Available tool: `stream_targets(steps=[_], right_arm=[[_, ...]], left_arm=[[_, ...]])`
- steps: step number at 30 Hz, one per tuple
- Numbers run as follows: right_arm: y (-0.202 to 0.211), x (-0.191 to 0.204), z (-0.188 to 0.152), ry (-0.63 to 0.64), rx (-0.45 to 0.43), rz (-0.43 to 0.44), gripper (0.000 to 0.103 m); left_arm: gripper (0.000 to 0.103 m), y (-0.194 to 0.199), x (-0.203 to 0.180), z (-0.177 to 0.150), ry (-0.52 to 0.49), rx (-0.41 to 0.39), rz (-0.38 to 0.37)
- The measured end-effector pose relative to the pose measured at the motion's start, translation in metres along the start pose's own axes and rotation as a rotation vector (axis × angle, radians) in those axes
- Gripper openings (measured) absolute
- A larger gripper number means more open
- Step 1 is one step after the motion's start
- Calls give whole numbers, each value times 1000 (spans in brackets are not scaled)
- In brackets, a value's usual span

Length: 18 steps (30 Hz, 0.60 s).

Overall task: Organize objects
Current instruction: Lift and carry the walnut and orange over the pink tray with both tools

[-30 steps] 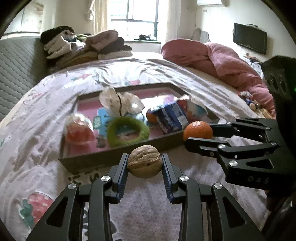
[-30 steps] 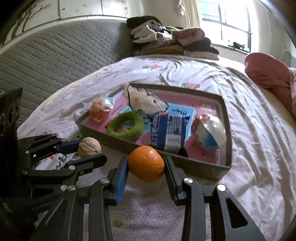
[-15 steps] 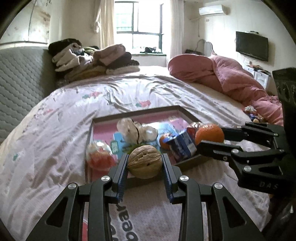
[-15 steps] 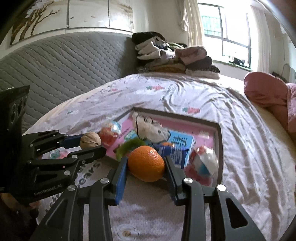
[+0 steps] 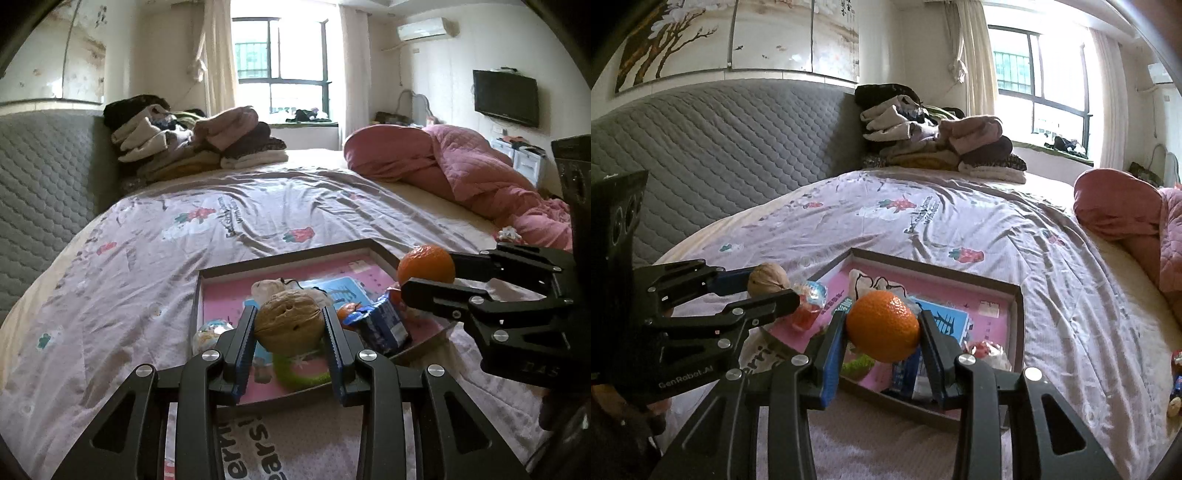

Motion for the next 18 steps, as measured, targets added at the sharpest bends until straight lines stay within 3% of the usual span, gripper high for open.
stream_targets(steps=[18], right_arm=[[-4,4,27,38,-83,2,39]], left_arm=[[35,-18,29,11,43,11,43]])
Point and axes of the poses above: each gripper's, at about its wrist camera, not at the fingertips, and y roughly against the way its jaws point, x to its left, z to its top, the point moved 3 cm from there along -y, roughly the way its jaws point, and after that the axes turned 3 degrees about -y, right-handed, at the moved point
